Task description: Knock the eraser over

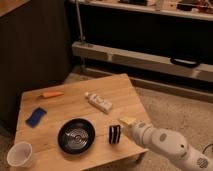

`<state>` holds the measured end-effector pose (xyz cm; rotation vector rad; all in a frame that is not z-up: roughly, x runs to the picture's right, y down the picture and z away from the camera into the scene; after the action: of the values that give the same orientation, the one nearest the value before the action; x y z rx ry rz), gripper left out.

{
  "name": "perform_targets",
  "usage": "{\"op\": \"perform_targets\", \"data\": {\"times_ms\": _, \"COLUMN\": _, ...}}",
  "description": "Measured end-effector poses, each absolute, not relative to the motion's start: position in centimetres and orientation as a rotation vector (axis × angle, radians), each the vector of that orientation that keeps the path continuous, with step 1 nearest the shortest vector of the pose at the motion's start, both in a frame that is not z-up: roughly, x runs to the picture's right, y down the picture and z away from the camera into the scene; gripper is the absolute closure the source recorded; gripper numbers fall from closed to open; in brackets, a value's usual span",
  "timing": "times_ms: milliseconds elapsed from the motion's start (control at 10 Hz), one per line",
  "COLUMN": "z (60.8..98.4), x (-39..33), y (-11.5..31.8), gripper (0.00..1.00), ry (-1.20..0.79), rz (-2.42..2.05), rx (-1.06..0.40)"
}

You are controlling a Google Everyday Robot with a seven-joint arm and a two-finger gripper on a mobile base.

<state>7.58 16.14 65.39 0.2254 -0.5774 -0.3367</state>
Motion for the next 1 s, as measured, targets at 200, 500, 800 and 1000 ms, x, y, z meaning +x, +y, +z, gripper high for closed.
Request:
{"op": "perform_targets", "data": {"times_ms": 200, "z": 65.3, "x": 6.8, "y": 16.3, "gripper": 0.88, "ry": -0.586, "rz": -0.358, "rx": 0.210}}
{"op": "perform_targets", "data": {"times_ms": 500, "z": 64.0, "x": 8.0, "y": 15.9, "gripper": 1.00, "ry": -0.557, "rz": -0.361, "rx": 0.193}}
{"op": "perform_targets", "data": {"times_ms": 800, "z": 63.3, "x": 9.0, "y": 16.1, "gripper": 1.00, "ry": -0.606, "rz": -0.368, "rx": 0.112}}
{"op": "perform_targets", "data": {"times_ms": 1000, "z": 63.7, "x": 8.9, "y": 17.3, "gripper": 1.00, "ry": -0.647, "rz": -0.365, "rx": 0.047}}
